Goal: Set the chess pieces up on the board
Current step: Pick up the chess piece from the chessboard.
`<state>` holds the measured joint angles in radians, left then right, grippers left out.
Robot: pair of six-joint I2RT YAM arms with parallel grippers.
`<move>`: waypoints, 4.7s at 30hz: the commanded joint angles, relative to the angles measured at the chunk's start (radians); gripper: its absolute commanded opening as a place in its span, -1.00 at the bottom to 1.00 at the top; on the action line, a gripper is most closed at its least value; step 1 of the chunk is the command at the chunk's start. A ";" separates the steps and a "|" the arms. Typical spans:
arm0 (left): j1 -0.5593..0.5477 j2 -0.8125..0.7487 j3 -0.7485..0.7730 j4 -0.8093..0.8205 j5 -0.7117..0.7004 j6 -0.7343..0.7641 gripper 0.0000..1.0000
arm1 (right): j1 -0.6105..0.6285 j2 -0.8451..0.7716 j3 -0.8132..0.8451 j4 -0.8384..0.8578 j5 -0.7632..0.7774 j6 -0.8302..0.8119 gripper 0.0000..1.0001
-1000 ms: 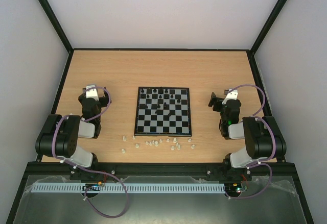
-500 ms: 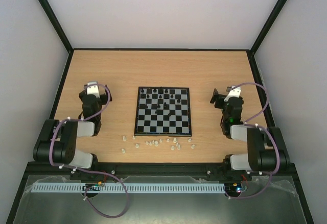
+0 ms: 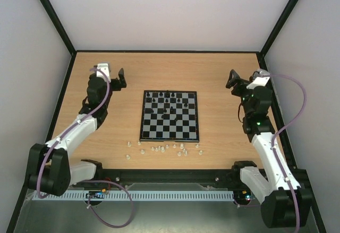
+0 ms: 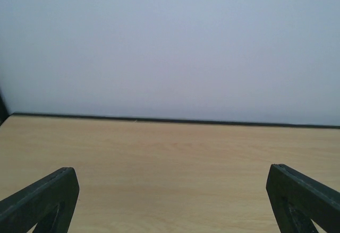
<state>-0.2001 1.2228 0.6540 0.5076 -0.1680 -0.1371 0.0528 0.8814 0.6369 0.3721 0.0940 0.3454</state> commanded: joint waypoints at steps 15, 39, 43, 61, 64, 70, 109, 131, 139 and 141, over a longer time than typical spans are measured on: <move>-0.040 -0.191 0.401 -0.521 0.271 -0.343 0.99 | 0.005 0.201 0.451 -0.598 -0.474 0.346 0.97; -0.049 -0.234 0.028 -0.493 0.634 -0.460 0.99 | 0.188 -0.071 -0.204 -0.402 -0.440 0.265 0.97; -0.115 -0.320 0.029 -0.530 0.493 -0.397 0.99 | 0.198 -0.181 -0.255 -0.407 -0.434 0.283 0.97; -0.205 -0.237 0.054 -0.534 0.275 -0.460 0.99 | 0.200 -0.180 -0.257 -0.477 -0.462 0.263 0.97; -0.213 -0.223 0.112 -0.637 0.262 -0.450 0.99 | 0.200 -0.183 -0.247 -0.479 -0.487 0.269 0.97; -0.228 -0.300 0.172 -0.752 0.272 -0.406 0.99 | 0.200 -0.182 -0.165 -0.526 -0.488 0.268 0.97; -0.224 -0.265 0.037 -0.744 0.094 -0.492 0.99 | 0.510 0.892 0.679 -0.867 0.051 0.044 -0.04; -0.225 -0.213 0.016 -0.696 0.090 -0.507 0.99 | 0.512 1.028 0.710 -0.876 0.048 0.040 -0.65; -0.225 -0.190 0.011 -0.674 0.125 -0.497 0.99 | 0.512 1.081 0.848 -0.917 0.104 0.047 -0.88; -0.225 -0.191 0.008 -0.669 0.130 -0.495 0.99 | 0.510 1.115 0.915 -0.944 0.123 0.043 -0.88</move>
<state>-0.4232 1.0283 0.6724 -0.1886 -0.0566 -0.6388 0.5587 1.9354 1.4258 -0.4774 0.1619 0.3897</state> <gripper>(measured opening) 0.995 0.077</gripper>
